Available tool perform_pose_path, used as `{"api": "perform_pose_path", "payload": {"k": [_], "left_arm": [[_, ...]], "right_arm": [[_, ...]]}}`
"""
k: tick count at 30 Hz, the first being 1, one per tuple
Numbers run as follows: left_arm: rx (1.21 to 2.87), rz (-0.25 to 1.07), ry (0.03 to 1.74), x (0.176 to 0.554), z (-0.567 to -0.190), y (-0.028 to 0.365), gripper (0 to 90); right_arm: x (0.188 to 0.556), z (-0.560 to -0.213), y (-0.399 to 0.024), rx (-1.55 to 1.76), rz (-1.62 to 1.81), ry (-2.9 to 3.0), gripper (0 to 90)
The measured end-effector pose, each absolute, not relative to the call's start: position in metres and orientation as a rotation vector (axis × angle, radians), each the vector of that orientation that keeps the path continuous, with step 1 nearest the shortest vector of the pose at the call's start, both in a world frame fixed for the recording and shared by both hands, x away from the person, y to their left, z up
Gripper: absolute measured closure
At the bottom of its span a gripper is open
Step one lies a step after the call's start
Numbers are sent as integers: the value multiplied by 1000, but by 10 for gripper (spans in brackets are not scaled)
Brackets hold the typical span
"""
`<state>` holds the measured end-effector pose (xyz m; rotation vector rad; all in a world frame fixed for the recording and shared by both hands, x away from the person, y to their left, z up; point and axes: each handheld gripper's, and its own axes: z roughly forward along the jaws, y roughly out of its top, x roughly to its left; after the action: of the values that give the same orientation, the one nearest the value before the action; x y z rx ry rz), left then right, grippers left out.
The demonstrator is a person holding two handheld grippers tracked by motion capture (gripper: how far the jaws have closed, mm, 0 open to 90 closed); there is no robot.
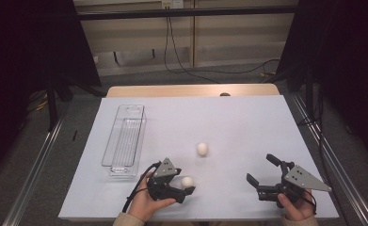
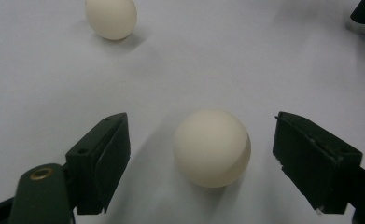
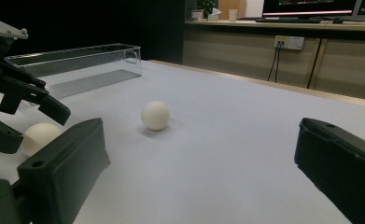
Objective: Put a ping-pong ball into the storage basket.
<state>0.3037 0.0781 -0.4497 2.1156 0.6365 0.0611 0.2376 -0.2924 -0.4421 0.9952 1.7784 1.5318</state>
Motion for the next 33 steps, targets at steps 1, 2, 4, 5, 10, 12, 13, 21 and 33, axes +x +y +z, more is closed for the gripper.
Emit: {"api": "perform_pose_path", "payload": {"k": [1,2,4,5,10,12,13,21,33], "left_arm": [[2120,60,636,304,-450,78,198],[2125,58,635,304,-449,78,203],[2125,51,634,304,-450,77,216],[2128,49,630,304,-450,77,224],[2144,48,625,304,-450,76,259],[2148,49,627,304,-450,76,274],[2150,48,625,304,-450,76,286],[2161,31,628,305,-449,76,331],[2200,15,644,305,-451,75,367]], "right_arm": [[238,-442,-292,995,1532,1778,15],[238,-442,-292,993,1529,1781,14],[237,-442,-292,993,1530,1780,15],[237,-442,-292,993,1529,1780,15],[238,-442,-292,996,1535,1777,14],[237,-442,-292,994,1534,1778,14],[237,-442,-292,994,1533,1778,15],[237,-442,-292,992,1534,1779,14],[237,-441,-292,989,1531,1777,15]]}}
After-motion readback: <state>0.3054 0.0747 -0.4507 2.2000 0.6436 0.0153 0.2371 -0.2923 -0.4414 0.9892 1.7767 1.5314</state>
